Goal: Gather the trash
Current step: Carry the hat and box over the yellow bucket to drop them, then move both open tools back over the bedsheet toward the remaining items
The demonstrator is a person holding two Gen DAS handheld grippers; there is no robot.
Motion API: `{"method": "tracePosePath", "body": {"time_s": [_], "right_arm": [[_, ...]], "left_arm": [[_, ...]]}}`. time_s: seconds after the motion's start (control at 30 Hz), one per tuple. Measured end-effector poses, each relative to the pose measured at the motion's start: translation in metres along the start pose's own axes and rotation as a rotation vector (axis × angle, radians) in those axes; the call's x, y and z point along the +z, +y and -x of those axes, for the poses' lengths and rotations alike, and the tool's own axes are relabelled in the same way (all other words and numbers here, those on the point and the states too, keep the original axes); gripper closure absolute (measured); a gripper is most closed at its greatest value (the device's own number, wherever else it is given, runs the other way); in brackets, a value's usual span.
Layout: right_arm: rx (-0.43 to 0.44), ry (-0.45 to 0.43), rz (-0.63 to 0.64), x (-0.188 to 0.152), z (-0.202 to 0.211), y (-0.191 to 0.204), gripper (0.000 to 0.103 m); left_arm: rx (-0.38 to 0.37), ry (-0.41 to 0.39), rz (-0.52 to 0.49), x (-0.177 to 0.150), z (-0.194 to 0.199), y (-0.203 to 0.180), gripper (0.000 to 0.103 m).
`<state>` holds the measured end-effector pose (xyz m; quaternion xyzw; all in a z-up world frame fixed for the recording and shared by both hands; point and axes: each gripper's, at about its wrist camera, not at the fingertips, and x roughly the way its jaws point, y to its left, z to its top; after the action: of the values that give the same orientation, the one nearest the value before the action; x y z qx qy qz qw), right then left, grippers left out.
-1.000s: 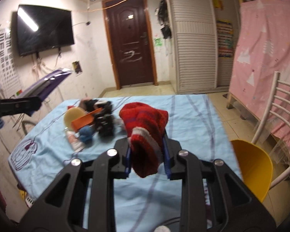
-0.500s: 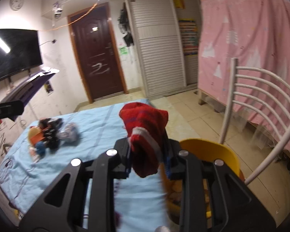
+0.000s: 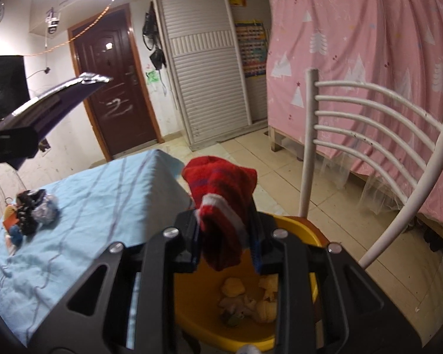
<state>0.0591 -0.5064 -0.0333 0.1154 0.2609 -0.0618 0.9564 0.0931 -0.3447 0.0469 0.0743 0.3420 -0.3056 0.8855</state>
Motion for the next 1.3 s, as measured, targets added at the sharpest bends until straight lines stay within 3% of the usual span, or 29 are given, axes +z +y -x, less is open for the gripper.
{"method": "tracePosePath", "body": {"time_s": [0.17, 0.3, 0.4, 0.63, 0.83, 0.87, 0.9, 1.0, 1.3], "right_arm": [[-0.023, 0.029, -0.036, -0.008, -0.02, -0.019, 0.068], [-0.023, 0.046, -0.06, -0.014, -0.031, -0.033, 0.051], [-0.024, 0.054, -0.065, -0.017, -0.035, -0.039, 0.046], [-0.023, 0.07, -0.092, -0.024, -0.042, -0.053, 0.045], [-0.028, 0.068, -0.104, -0.026, -0.043, -0.058, 0.042], [-0.027, 0.068, -0.104, -0.025, -0.043, -0.058, 0.041], [-0.027, 0.069, -0.104, -0.025, -0.043, -0.058, 0.041], [-0.029, 0.069, -0.107, -0.025, -0.042, -0.059, 0.04], [-0.029, 0.032, -0.082, -0.011, -0.019, -0.043, 0.04]], "left_arm": [[-0.002, 0.039, -0.021, 0.007, -0.032, -0.015, 0.093], [-0.006, 0.081, -0.033, 0.005, -0.058, -0.022, 0.093], [-0.011, 0.105, -0.034, 0.004, -0.073, -0.026, 0.093], [-0.015, 0.158, -0.038, 0.007, -0.111, -0.039, 0.092], [-0.02, 0.193, -0.013, 0.005, -0.13, -0.037, 0.083], [-0.018, 0.198, -0.011, 0.004, -0.132, -0.037, 0.077], [-0.014, 0.202, -0.008, 0.003, -0.133, -0.035, 0.07], [-0.009, 0.203, 0.007, 0.002, -0.132, -0.031, 0.062], [-0.007, 0.173, 0.04, -0.003, -0.103, -0.012, 0.06]]}}
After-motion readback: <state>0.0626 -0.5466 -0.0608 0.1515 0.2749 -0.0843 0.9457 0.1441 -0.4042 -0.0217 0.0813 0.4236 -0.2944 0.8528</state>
